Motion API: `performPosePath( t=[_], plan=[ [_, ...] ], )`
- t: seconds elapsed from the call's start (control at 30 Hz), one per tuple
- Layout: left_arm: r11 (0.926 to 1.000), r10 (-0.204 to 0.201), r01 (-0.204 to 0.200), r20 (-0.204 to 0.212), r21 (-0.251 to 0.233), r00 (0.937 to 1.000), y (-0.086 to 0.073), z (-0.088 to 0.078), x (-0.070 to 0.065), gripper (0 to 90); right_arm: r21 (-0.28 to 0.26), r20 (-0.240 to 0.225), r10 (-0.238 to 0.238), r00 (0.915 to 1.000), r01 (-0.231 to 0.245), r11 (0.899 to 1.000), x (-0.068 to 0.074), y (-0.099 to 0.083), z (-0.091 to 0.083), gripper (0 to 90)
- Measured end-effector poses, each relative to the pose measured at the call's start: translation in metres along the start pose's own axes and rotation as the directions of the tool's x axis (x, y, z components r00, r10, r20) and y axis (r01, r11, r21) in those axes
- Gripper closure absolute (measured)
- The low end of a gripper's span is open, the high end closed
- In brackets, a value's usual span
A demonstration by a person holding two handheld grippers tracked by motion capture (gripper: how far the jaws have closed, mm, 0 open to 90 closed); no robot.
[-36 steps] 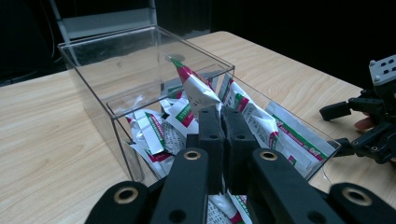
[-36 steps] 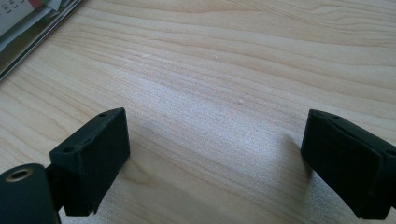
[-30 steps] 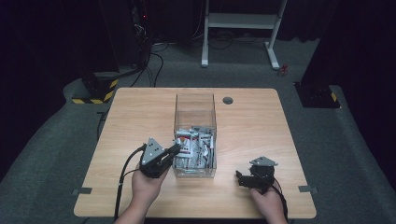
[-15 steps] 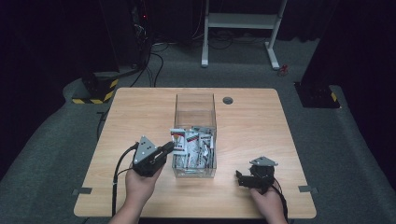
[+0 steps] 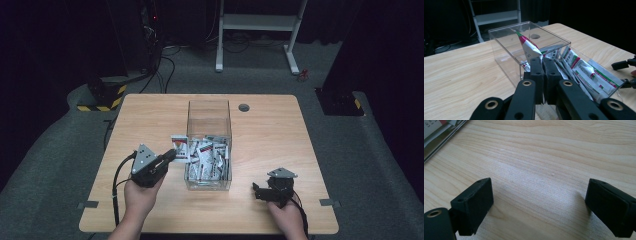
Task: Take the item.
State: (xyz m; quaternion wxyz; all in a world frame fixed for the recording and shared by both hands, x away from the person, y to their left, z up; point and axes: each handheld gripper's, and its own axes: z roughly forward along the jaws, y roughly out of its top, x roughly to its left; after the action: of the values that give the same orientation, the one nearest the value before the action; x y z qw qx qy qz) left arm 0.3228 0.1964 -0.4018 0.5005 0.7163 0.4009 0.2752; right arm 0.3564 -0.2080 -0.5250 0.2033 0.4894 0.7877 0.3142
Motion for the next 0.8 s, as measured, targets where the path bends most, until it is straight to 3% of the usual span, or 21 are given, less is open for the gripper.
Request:
performPosePath(
  t=[0.8],
  plan=[
    [0.9993,-0.025,0.027,-0.06,0.024,0.9979,-0.005,-0.003,0.032,88.0,0.0,0.0,0.0,1.0,0.0,1.0,0.0,0.0,0.0,7.9]
  ],
)
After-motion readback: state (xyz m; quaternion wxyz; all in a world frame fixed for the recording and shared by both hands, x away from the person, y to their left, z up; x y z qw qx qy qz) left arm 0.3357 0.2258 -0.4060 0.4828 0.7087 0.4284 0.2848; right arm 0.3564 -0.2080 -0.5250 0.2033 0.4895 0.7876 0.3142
